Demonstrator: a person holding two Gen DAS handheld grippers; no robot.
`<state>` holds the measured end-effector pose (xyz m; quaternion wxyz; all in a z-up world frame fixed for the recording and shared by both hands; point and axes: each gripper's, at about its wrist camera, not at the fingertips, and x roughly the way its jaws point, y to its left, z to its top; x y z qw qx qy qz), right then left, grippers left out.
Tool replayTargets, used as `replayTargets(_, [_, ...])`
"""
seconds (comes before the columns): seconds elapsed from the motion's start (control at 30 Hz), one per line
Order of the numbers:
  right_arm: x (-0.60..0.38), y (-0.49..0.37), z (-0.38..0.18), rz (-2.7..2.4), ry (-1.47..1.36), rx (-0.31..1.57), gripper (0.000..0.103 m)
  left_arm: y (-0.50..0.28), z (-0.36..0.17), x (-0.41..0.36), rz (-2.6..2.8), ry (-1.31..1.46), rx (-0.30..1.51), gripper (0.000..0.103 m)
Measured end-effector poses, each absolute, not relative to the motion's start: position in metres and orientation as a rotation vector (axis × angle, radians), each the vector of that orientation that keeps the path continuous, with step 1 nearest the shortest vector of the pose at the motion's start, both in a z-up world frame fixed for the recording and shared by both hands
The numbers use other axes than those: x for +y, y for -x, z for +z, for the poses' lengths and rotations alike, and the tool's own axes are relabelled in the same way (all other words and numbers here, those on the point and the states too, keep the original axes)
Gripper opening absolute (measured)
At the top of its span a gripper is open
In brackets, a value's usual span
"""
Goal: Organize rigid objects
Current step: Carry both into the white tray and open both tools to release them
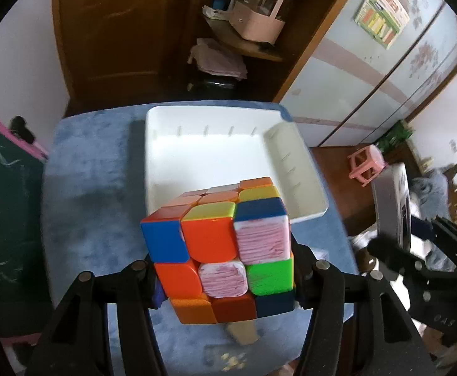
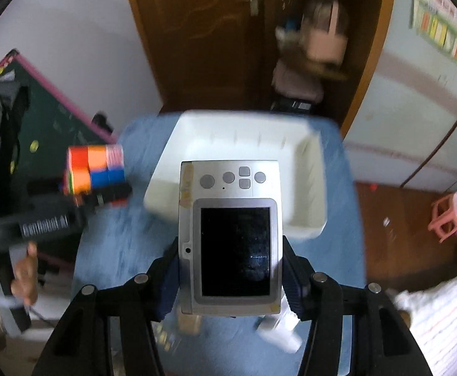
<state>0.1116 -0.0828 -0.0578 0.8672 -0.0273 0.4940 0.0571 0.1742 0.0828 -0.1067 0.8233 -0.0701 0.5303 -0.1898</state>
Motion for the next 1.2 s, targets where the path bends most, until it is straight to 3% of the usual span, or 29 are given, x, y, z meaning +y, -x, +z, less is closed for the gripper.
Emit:
replayTargets(0.13, [-0.094, -0.166, -0.075, 0.062, 0.046, 1.043, 0.057, -0.209, -0.124, 0.061, -0.340, 0.104, 1.100, 0.062])
replayTargets(0.3, [-0.125, -0.227, -0.143, -0.011, -0.022, 1.176, 0.057, -0.242, -0.172, 0.036, -0.268, 0.093, 1.189, 0.062])
replayTargets(0.47, [-0.144, -0.242, -0.226, -0.066, -0.024, 1.313, 0.057, -0.264, -0.230, 0.027, -0.191, 0.034, 1.283, 0.062])
replayTargets(0.63, [-0.146, -0.259, -0.264, -0.067, -0.067, 1.392, 0.057, -0.269, -0.257, 0.023, -0.167, 0.002, 1.310, 0.062])
replayTargets(0.7, [-0.143, -0.262, -0.272, -0.060, -0.082, 1.425, 0.057, -0.271, -0.260, 0.022, -0.156, -0.012, 1.316, 0.065])
replayTargets(0.77, [-0.142, -0.269, -0.284, -0.052, -0.084, 1.462, 0.057, -0.271, -0.257, 0.020, -0.217, 0.005, 1.318, 0.082])
replayTargets(0.9, [-0.132, -0.265, -0.276, -0.034, -0.070, 1.438, 0.069, -0.269, -0.243, 0.019, -0.285, 0.030, 1.303, 0.087])
replayTargets(1.2, [-0.121, -0.234, -0.208, 0.015, -0.047, 1.313, 0.075, -0.247, -0.181, 0.035, -0.273, 0.073, 1.216, 0.087])
